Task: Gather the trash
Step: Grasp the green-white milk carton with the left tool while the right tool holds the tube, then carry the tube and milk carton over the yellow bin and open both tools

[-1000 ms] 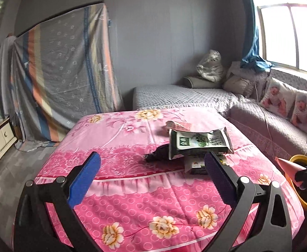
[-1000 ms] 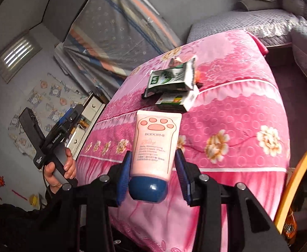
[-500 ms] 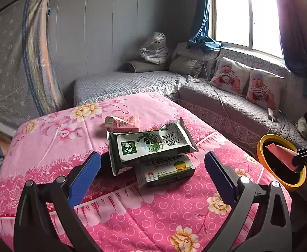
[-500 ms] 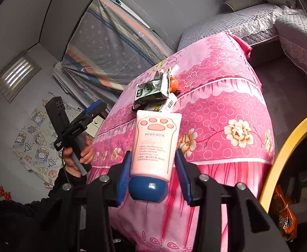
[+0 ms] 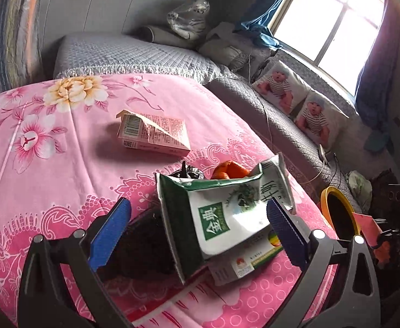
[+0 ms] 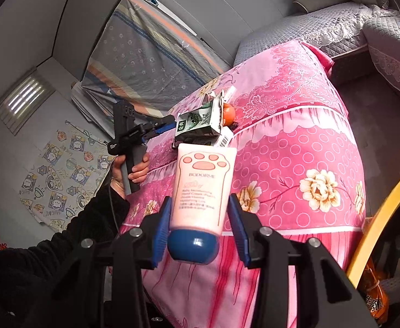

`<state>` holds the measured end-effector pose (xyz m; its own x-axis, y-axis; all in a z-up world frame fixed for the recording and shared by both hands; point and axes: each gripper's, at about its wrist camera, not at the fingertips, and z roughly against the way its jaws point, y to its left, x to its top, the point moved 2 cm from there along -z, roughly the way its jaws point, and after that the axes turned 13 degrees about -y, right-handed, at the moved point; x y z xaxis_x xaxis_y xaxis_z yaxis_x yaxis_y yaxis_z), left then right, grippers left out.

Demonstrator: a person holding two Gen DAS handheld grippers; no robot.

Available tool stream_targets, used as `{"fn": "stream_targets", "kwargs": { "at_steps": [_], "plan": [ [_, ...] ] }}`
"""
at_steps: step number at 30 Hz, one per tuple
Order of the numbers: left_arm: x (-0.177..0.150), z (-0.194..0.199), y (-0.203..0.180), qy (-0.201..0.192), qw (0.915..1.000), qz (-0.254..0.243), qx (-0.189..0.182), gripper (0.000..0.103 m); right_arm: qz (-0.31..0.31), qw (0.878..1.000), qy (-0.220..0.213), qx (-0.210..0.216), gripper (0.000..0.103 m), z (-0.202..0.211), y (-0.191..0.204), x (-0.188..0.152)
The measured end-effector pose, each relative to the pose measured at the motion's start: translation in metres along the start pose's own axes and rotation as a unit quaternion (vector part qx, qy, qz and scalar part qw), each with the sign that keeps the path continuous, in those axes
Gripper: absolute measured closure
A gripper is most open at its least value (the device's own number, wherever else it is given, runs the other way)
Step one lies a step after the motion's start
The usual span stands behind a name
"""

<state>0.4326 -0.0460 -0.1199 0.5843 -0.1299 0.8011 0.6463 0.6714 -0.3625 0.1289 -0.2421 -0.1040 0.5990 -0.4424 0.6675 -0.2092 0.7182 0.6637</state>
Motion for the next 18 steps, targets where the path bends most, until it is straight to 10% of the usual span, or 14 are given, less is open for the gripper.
{"fn": "stream_targets", "kwargs": {
  "at_steps": [9, 13, 18],
  "plan": [
    [-0.001, -0.040, 0.001, 0.041, 0.9991, -0.010, -0.006, 0.009, -0.010, 1.000, 0.001, -0.006, 0.064, -0.002, -0.009, 0.000],
    [0.001, -0.030, -0.007, 0.029, 0.9992, -0.004, -0.029, 0.052, -0.011, 1.000, -0.002, -0.008, 0.064, 0.002, -0.009, -0.001],
    [0.000, -0.009, -0.023, 0.004, 0.9995, -0.022, -0.025, 0.066, -0.009, 1.000, -0.009, -0.008, 0.064, 0.010, -0.003, -0.002]
  ]
}}
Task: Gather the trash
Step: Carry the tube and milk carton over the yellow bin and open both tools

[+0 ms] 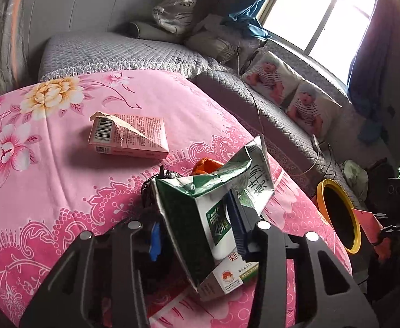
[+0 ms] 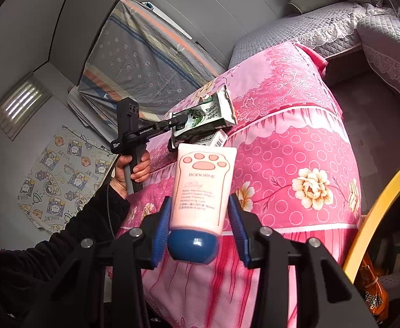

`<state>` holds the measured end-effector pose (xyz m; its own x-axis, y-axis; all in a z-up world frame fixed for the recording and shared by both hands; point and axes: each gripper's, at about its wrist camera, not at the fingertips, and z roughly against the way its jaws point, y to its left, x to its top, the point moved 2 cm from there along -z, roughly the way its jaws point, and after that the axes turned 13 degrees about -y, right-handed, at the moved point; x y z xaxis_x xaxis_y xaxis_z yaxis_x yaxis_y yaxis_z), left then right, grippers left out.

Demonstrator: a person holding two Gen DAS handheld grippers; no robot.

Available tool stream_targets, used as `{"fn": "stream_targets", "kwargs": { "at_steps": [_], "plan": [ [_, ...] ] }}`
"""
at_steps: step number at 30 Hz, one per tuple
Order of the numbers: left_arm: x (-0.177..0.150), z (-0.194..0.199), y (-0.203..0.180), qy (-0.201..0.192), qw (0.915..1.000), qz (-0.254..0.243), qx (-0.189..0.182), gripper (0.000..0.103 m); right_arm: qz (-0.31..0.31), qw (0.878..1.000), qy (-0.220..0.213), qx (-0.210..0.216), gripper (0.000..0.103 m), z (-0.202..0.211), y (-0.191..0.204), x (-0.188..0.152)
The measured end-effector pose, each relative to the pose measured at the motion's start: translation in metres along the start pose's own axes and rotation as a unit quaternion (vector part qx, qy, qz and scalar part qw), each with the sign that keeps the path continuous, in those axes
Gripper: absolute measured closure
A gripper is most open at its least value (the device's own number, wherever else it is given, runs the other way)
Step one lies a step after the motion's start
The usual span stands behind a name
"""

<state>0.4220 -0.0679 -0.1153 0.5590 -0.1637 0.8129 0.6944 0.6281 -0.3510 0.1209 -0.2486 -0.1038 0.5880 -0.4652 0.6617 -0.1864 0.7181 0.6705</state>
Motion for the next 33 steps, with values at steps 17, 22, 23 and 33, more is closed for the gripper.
{"fn": "stream_targets", "kwargs": {
  "at_steps": [17, 22, 23, 33],
  "plan": [
    [-0.005, 0.138, -0.088, -0.148, 0.9887, -0.015, 0.023, 0.076, 0.022, 1.000, -0.011, 0.014, 0.064, 0.020, 0.036, -0.016],
    [-0.013, 0.169, -0.122, -0.174, 0.9834, -0.023, 0.044, 0.076, 0.026, 0.999, -0.012, 0.019, 0.064, 0.025, 0.043, -0.021],
    [-0.015, 0.174, -0.130, -0.179, 0.9825, -0.024, 0.044, 0.076, 0.025, 0.999, -0.013, 0.020, 0.064, 0.026, 0.043, -0.022],
    [-0.031, 0.177, -0.186, -0.185, 0.9820, -0.038, 0.008, 0.076, 0.016, 0.999, -0.038, 0.002, 0.064, 0.053, 0.033, -0.024]
  ]
}}
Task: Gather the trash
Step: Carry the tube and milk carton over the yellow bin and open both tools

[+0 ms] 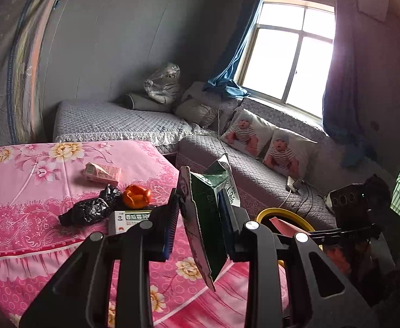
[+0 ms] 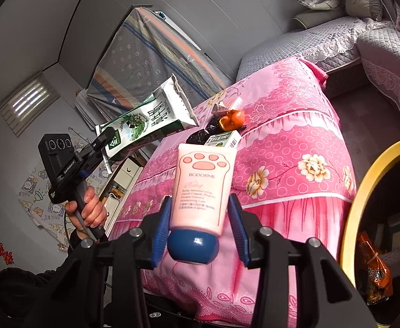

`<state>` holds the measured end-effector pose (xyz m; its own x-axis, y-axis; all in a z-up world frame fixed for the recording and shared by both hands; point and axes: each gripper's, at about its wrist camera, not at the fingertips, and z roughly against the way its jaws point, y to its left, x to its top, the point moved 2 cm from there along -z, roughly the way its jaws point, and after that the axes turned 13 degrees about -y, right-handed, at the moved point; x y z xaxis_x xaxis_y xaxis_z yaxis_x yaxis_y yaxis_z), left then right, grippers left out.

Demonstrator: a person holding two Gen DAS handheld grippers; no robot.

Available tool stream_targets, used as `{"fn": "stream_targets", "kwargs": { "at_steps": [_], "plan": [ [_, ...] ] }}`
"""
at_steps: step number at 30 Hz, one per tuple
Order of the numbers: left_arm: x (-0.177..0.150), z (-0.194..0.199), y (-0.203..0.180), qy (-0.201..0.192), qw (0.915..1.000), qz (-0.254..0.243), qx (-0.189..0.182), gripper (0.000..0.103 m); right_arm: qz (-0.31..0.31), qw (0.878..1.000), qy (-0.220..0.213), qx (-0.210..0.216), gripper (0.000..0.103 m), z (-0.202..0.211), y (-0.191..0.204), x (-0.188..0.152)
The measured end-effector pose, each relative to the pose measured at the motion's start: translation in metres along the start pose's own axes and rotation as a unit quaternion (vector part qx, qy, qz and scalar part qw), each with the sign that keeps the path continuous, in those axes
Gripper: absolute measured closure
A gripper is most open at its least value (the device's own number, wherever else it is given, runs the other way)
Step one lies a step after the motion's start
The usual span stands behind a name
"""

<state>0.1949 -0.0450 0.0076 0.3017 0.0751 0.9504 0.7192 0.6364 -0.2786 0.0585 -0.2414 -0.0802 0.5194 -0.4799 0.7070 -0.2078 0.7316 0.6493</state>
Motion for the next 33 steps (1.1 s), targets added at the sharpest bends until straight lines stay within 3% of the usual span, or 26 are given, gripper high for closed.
{"fn": "stream_targets", "kwargs": {
  "at_steps": [16, 26, 33],
  "plan": [
    [-0.018, -0.036, -0.055, 0.020, 0.9973, 0.000, -0.071, 0.076, -0.029, 0.992, -0.069, -0.100, 0.064, 0.061, -0.055, 0.011],
    [-0.034, -0.078, -0.097, 0.051, 0.9916, -0.006, -0.119, 0.076, -0.054, 0.972, -0.116, -0.199, 0.064, 0.101, -0.101, 0.002],
    [-0.053, -0.119, -0.133, 0.084, 0.9849, -0.013, -0.151, 0.076, -0.069, 0.959, -0.129, -0.241, 0.064, 0.123, -0.126, -0.008]
  ]
}}
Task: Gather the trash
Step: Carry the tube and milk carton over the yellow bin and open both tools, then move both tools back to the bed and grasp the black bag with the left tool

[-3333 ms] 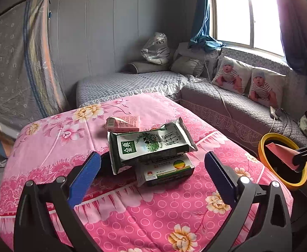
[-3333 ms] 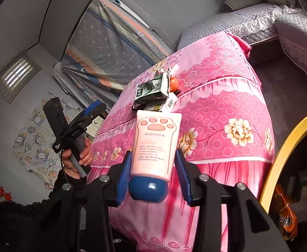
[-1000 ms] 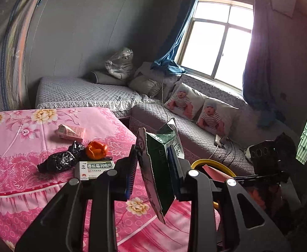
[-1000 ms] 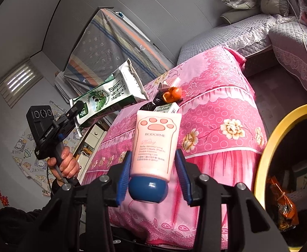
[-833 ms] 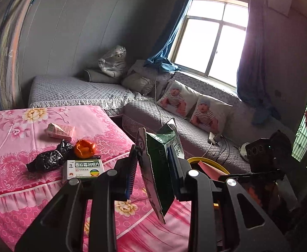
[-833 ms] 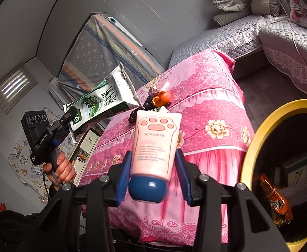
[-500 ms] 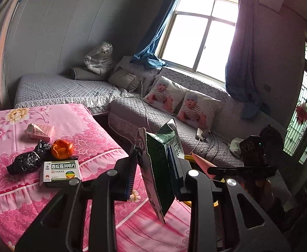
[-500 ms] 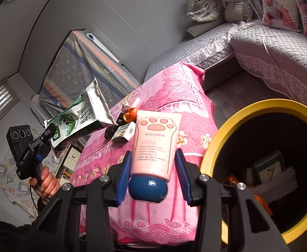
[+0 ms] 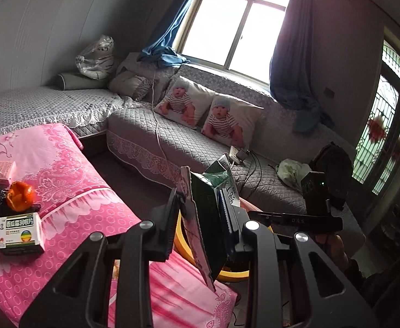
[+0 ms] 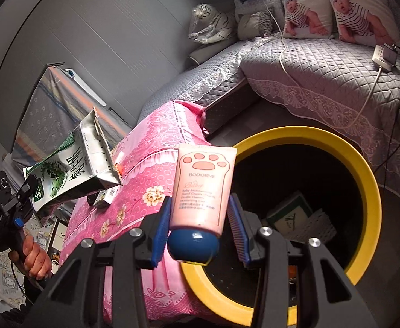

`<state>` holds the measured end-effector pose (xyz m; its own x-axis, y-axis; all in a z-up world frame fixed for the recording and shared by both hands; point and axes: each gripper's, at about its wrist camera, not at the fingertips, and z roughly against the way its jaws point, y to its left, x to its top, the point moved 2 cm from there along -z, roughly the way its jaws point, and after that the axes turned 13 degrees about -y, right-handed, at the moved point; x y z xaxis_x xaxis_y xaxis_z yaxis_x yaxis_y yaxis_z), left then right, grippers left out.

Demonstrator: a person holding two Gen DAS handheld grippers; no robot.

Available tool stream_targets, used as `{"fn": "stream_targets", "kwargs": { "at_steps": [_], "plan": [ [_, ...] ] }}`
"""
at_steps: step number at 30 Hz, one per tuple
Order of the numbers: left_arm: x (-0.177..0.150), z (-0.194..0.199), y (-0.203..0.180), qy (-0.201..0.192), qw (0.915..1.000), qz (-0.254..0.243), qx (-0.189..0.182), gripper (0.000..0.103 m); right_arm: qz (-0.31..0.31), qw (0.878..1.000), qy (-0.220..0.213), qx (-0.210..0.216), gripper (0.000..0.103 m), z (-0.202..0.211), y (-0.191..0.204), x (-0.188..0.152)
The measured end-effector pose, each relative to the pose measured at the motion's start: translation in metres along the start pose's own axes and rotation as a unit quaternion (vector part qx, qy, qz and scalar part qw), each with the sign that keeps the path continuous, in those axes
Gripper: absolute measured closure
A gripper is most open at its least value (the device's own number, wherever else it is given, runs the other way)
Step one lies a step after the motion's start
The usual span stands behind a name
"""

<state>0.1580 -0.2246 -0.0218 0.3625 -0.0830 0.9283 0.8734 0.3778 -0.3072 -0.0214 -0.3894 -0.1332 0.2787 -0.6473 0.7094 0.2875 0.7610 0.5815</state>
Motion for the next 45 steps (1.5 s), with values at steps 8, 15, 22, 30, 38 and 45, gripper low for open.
{"fn": "stream_targets", "kwargs": {
  "at_steps": [8, 15, 22, 30, 38, 45],
  "plan": [
    [-0.020, -0.063, -0.019, 0.044, 0.9989, 0.000, -0.013, 0.076, -0.017, 0.999, -0.001, -0.044, 0.064, 0.006, -0.034, -0.003],
    [-0.032, -0.111, -0.035, 0.071, 0.9972, 0.006, -0.019, 0.076, -0.035, 0.997, 0.011, -0.066, 0.064, 0.006, -0.057, -0.011],
    [-0.031, -0.136, -0.048, 0.071, 0.9972, 0.015, -0.020, 0.068, -0.044, 0.994, 0.013, -0.104, 0.057, 0.014, -0.074, -0.015],
    [-0.019, -0.109, -0.018, 0.007, 0.9964, 0.056, 0.062, 0.009, -0.035, 0.992, -0.028, -0.120, 0.036, 0.043, -0.078, -0.006],
    [0.008, -0.053, 0.008, -0.077, 0.9769, 0.045, 0.195, 0.008, -0.017, 0.996, -0.060, -0.059, 0.023, 0.034, -0.046, 0.003],
    [0.026, 0.027, 0.046, -0.127, 0.9506, -0.051, 0.279, 0.008, 0.013, 0.998, -0.060, 0.008, 0.019, 0.020, -0.001, 0.007]
  ]
}}
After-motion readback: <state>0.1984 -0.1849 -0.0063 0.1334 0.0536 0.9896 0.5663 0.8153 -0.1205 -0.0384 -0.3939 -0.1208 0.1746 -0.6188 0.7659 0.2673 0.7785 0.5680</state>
